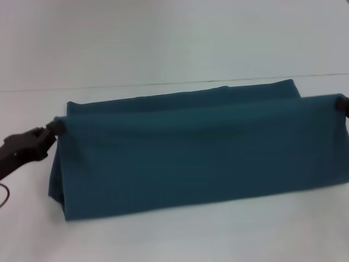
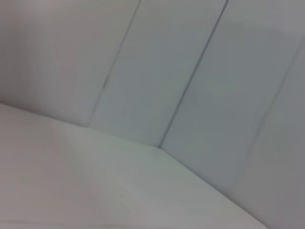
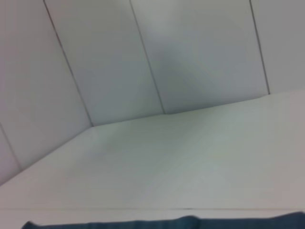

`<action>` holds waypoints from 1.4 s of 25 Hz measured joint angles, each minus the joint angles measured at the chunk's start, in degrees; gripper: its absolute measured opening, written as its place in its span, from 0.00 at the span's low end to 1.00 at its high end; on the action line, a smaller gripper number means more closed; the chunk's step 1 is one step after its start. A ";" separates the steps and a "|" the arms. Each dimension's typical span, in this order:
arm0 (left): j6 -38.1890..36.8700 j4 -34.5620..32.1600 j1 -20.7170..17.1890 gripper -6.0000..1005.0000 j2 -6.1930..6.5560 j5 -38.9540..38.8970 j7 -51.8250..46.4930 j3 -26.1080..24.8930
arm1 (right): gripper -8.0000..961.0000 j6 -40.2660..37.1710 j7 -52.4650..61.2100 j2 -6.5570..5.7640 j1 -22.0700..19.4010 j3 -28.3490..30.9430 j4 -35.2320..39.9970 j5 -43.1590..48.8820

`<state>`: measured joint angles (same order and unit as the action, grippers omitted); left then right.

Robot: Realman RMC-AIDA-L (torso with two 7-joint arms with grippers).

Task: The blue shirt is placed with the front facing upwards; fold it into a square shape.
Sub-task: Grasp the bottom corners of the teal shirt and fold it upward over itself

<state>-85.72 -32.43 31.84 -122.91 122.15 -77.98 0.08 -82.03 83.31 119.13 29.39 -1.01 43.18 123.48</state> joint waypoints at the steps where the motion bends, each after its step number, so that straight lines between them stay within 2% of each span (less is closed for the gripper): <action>1: 0.93 0.00 0.41 0.02 0.04 -0.57 0.00 0.01 | 0.15 1.01 0.20 -0.02 0.50 -0.25 -0.02 0.00; 7: 5.45 0.38 2.55 0.02 0.20 -1.74 -0.01 0.17 | 0.15 6.91 1.63 -0.09 2.78 -3.16 -0.65 0.00; 10: 13.18 2.53 5.11 0.02 0.30 -1.83 -0.16 2.90 | 0.16 9.93 1.81 -0.37 3.80 -4.46 -2.20 -0.18; 20: 26.57 6.29 10.03 0.02 0.28 -1.92 -0.22 5.94 | 0.17 21.65 1.40 -0.42 7.15 -8.21 -6.73 -0.64; 26: 30.62 6.77 11.73 0.02 0.08 -1.96 -0.28 5.98 | 0.17 29.14 0.09 -0.24 9.52 -9.76 -9.83 -0.83; 31: 34.01 7.09 12.41 0.02 -0.26 -3.04 -0.39 5.98 | 0.18 35.62 -1.82 -0.03 11.36 -13.67 -12.70 -3.28; 35: 36.36 7.54 12.78 0.02 -0.31 -4.05 -0.35 5.98 | 0.18 37.99 -2.38 0.18 12.04 -16.36 -13.41 -6.11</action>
<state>-49.35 -24.89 44.62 -123.23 118.09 -78.33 6.06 -44.04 80.93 119.30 41.43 -17.37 29.77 117.37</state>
